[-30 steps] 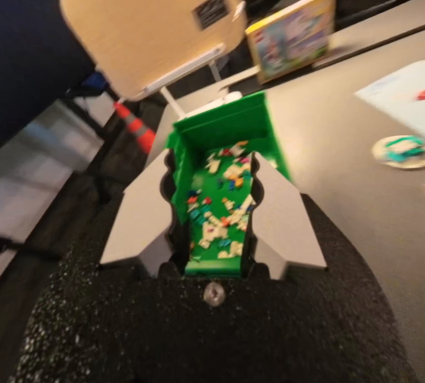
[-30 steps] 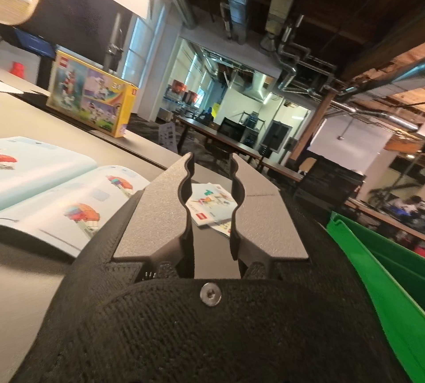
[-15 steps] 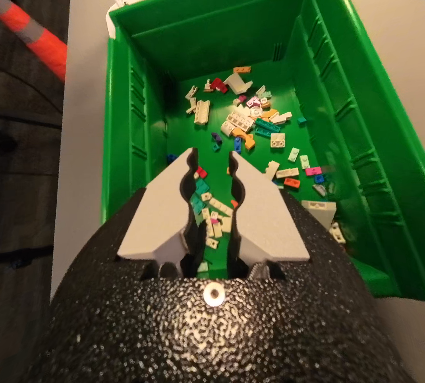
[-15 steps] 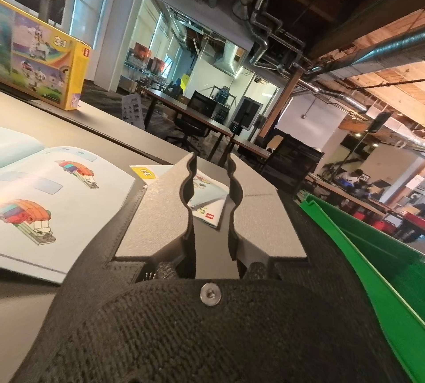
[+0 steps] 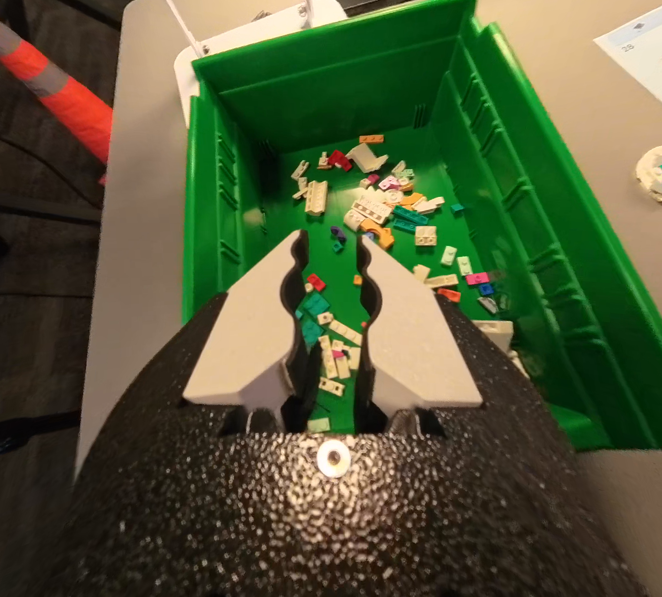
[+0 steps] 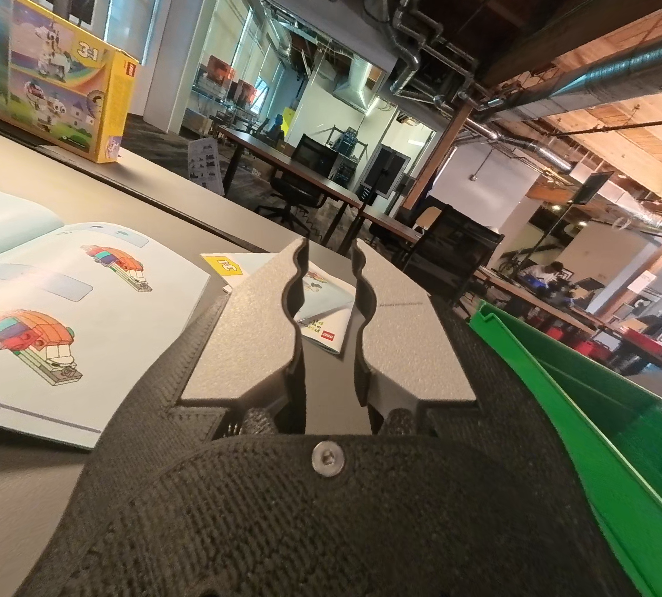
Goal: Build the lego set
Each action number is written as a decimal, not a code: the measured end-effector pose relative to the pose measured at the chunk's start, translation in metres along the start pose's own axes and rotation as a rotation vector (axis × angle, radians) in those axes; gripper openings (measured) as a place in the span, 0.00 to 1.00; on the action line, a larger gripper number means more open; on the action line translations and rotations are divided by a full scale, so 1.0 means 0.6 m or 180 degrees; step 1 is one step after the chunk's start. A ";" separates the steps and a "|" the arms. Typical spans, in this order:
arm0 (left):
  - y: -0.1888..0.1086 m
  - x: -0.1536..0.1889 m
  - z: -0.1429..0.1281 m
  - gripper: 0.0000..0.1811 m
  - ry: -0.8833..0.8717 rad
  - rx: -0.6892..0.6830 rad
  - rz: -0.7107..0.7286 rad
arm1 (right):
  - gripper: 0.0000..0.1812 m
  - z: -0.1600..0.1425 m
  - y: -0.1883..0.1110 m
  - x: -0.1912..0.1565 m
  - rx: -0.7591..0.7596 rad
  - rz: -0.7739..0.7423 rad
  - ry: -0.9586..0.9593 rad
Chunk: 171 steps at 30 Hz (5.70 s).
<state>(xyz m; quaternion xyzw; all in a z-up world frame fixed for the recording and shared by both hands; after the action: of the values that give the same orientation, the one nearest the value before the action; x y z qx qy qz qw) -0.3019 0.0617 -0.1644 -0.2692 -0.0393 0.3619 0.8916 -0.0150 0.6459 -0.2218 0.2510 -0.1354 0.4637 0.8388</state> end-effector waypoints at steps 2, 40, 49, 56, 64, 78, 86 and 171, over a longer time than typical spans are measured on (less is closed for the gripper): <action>-0.008 0.007 -0.002 0.13 -0.0093 0.0061 -0.0187 | 0.11 0.003 -0.002 0.002 0.0050 -0.0037 0.0015; -0.039 0.005 -0.016 0.16 -0.0024 -0.0257 0.0088 | 0.12 0.005 -0.004 0.007 0.0172 0.0006 0.0271; 0.014 0.028 0.016 0.16 0.0327 -0.0135 -0.0317 | 0.12 0.005 -0.002 0.004 0.0170 0.0032 0.0278; 0.161 0.029 0.061 0.24 0.1137 -0.0568 -0.0455 | 0.11 0.007 -0.002 0.000 0.0201 0.0058 0.0302; 0.244 0.016 0.035 0.13 0.1585 -0.1011 -0.0466 | 0.11 0.011 -0.006 0.000 0.0295 0.0114 0.0459; 0.263 0.021 0.029 0.10 0.1902 -0.1064 -0.0400 | 0.10 0.010 -0.004 -0.004 0.0304 0.0188 0.0470; 0.261 0.014 0.031 0.05 0.2083 -0.0958 -0.0569 | 0.09 0.009 -0.002 -0.007 0.0262 0.0222 0.0442; 0.154 0.547 0.051 0.19 0.0438 0.0613 -0.3071 | 0.03 0.036 -0.082 -0.085 -0.1584 0.4944 0.0605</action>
<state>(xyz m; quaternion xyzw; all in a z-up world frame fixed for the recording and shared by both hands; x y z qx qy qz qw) -0.1263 0.3490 -0.2265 -0.1600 -0.0668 -0.1086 0.9788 -0.0004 0.5762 -0.2419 -0.1481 -0.2978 0.8879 0.3178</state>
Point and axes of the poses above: each gripper's, where its closed fingertips meet, y out along the fingers, z out of its top, x = y × z across the jaws, the point moved 10 cm from there along -y, back along the fingers, and after that the axes turned 7 degrees about x, right-handed, at the moved point
